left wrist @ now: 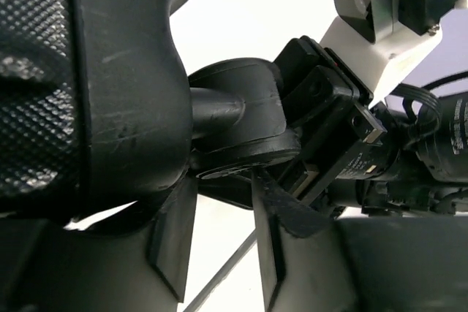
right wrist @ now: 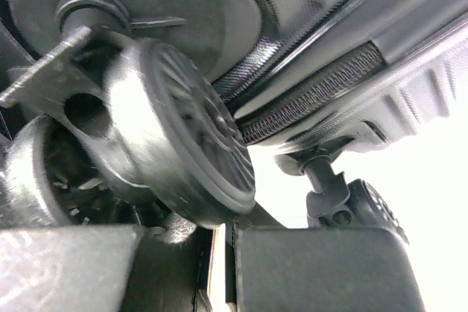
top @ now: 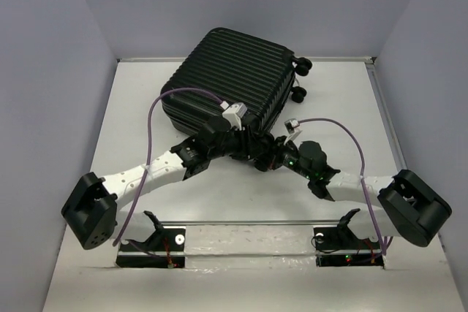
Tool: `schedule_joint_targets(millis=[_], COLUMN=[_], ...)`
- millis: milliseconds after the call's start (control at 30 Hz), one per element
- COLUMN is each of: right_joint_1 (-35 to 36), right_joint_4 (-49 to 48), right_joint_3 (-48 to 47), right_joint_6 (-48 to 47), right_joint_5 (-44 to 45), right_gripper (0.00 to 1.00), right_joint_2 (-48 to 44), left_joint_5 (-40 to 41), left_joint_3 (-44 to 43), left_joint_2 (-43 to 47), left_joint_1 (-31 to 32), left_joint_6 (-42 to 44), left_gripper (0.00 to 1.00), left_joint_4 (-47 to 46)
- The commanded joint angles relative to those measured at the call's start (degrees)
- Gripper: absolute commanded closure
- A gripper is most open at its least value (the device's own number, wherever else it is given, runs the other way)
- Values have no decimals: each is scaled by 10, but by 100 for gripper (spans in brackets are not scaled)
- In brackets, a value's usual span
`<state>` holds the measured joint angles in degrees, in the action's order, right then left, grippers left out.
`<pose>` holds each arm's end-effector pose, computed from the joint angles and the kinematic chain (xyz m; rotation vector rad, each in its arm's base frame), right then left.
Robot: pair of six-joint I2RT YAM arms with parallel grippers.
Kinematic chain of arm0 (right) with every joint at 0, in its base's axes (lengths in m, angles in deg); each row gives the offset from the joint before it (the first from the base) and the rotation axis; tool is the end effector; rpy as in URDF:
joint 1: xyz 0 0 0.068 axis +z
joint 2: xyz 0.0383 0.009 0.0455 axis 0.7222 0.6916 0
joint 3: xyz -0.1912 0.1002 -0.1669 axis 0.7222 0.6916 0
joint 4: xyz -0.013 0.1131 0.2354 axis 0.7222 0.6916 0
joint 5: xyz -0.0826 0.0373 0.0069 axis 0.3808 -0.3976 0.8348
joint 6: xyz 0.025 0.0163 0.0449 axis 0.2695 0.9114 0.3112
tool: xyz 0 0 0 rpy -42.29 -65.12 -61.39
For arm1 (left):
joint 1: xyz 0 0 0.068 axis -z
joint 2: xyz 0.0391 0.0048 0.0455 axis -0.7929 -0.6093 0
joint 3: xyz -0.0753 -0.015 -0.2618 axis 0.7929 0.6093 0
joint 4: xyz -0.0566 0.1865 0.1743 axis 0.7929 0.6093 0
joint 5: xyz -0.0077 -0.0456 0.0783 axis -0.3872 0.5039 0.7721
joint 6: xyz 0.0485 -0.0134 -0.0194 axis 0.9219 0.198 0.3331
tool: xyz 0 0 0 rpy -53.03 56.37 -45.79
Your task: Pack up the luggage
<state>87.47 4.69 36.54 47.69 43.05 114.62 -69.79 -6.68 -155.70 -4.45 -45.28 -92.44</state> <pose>0.1857 0.1731 0.1891 -0.2524 1.8643 1.1591 0.1910 -0.2229 0.2784 0.3246 2.0270 -1.1822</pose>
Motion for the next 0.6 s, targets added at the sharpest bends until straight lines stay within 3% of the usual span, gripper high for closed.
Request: schedule_joint_targets(millis=[0, 233, 467, 567], right_joint_1=[8, 28, 48, 66], right_joint_4=[-68, -198, -525, -522], right_joint_3=[40, 64, 72, 49], right_joint_6=[24, 61, 127, 104], right_joint_5=[-3, 57, 156, 170], right_gripper=[93, 93, 93, 93], right_joint_2=[-19, 56, 211, 219], left_joint_5=[34, 13, -21, -32], left_joint_3=[-86, -223, -392, -447], left_joint_2=[-42, -162, -254, -283], left_joint_1=[-3, -4, -5, -6], left_joint_6=[9, 13, 8, 9], left_gripper=[60, 64, 65, 65], left_joint_4=[-108, -116, -66, -35])
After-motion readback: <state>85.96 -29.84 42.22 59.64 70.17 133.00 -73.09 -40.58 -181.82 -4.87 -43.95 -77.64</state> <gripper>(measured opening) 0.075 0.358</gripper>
